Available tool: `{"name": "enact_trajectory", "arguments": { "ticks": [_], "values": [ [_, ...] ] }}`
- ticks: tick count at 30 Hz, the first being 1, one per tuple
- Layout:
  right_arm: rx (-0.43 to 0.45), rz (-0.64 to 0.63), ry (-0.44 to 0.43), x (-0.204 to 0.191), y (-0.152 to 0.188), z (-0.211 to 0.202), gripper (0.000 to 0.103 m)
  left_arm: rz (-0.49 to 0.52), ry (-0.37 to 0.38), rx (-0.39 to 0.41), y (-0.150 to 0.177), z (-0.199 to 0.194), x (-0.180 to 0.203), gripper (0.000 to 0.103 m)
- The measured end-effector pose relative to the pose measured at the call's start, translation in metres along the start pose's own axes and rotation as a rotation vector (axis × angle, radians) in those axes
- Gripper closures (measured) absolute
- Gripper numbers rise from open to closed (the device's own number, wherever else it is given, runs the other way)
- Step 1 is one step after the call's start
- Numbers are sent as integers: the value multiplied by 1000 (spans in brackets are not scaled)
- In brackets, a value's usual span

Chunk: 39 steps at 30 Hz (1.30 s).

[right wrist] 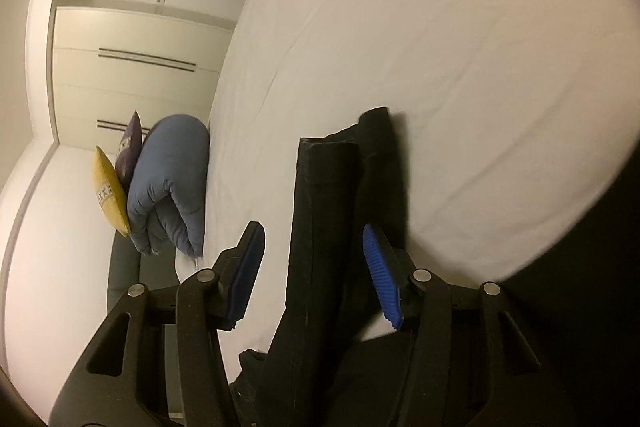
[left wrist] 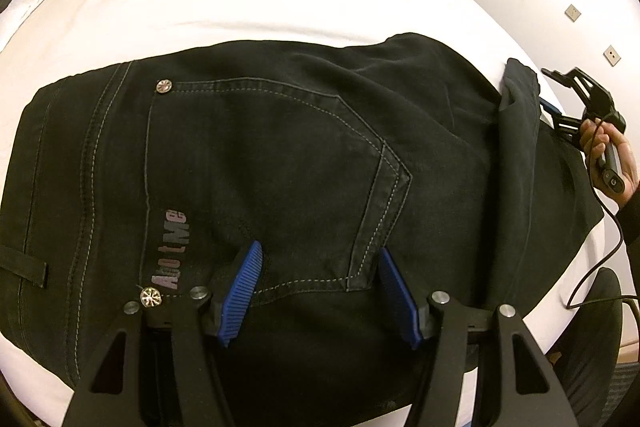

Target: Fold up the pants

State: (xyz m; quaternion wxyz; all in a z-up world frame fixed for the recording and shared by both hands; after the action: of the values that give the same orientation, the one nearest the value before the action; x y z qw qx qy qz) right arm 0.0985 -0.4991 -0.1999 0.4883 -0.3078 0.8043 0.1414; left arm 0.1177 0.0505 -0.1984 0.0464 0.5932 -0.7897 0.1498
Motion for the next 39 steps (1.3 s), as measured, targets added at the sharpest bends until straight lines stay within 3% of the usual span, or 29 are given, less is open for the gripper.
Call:
{"name": "enact_trajectory", "arguments": {
  "ticks": [7, 11, 12, 14, 16, 20, 25, 28, 30, 33, 35, 37, 39],
  "values": [
    [-29, 19, 35, -4, -9, 34, 56, 0, 5, 3, 0, -1, 0, 41],
    [-33, 13, 39, -4, -7, 43, 77, 0, 4, 3, 0, -1, 0, 41],
    [-36, 10, 39, -6, -8, 45, 88, 1, 4, 3, 0, -1, 0, 41],
    [-42, 3, 60, -8, -3, 48, 99, 3, 2, 3, 0, -2, 0, 40],
    [-30, -20, 86, -17, -4, 49, 101, 4, 1, 3, 0, -3, 0, 41],
    [33, -77, 75, -46, 15, 13, 101, 7, 2, 2, -1, -4, 0, 40],
    [203, -116, -14, -68, 57, -80, 101, 7, 9, 1, -3, -5, 0, 40],
    [297, -60, -1, -46, 95, -126, 101, 0, 23, 0, -5, -6, -3, 40],
    [334, 0, 66, -16, 124, -142, 101, 8, 15, -6, -6, -6, -3, 40],
    [329, 155, 126, 35, 159, -139, 101, 27, -5, -17, -8, -7, -2, 40],
    [328, 238, 116, 80, 173, -150, 101, 34, -13, -27, -10, -8, -1, 40],
    [335, 255, 94, 93, 178, -150, 101, 34, -16, -34, -13, -9, 0, 40],
    [348, 204, 106, 79, 177, -152, 101, 34, -22, -38, -14, -10, 1, 40]
  ]
}}
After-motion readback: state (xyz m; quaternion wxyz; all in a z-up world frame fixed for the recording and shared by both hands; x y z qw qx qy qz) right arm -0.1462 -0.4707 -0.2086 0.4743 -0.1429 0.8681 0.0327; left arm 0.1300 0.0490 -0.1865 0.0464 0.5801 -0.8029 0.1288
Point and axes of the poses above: each gripper's, at about its wrist camera, not at the fingertips, and z roughly the way its jaws point, x to its right, y to its underside, the point moved 2 cm from there along z, roughly the way its jaws point, and after that the axes turned 14 degrees about -x, right-handed, at the moved point
